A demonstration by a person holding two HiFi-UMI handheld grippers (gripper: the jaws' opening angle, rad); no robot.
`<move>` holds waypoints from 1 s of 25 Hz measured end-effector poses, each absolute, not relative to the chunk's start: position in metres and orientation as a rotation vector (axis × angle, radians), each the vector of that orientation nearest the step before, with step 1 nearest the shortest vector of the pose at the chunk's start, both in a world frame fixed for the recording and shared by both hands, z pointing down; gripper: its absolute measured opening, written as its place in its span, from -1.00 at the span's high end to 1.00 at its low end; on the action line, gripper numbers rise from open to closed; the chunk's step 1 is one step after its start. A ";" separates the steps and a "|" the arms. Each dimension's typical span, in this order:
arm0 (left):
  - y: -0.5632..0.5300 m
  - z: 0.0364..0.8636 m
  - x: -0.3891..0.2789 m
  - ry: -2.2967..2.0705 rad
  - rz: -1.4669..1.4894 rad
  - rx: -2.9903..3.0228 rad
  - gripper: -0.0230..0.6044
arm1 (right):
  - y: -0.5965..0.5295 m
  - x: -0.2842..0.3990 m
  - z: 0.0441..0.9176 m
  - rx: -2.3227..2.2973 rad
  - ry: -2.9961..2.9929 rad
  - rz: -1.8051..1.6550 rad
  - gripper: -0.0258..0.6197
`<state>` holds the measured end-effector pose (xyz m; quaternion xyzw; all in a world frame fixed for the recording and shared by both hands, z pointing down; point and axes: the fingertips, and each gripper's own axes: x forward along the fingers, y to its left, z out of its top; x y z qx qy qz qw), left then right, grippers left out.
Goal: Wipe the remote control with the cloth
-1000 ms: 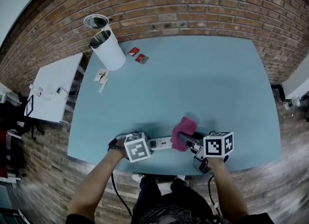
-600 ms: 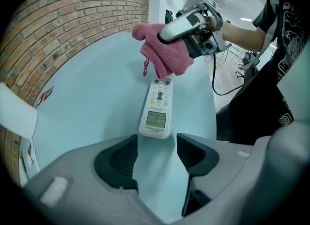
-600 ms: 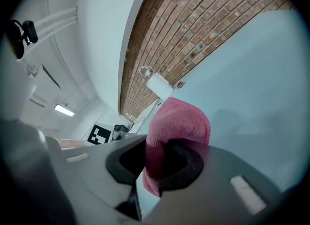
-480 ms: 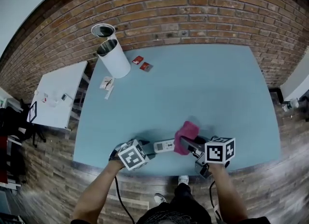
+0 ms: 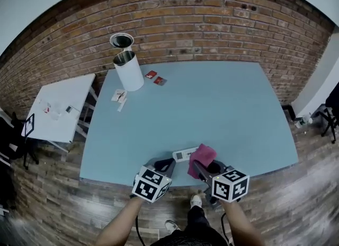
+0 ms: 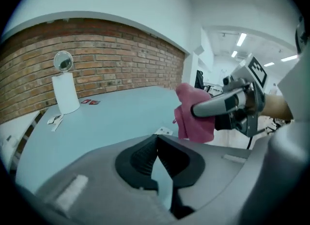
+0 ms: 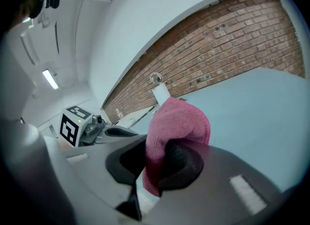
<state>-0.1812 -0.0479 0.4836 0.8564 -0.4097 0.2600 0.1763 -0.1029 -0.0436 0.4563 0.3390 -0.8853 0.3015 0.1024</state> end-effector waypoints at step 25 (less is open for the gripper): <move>0.064 0.445 -0.139 -1.344 0.335 2.409 0.94 | 0.073 -0.103 0.438 1.236 -2.531 0.477 0.74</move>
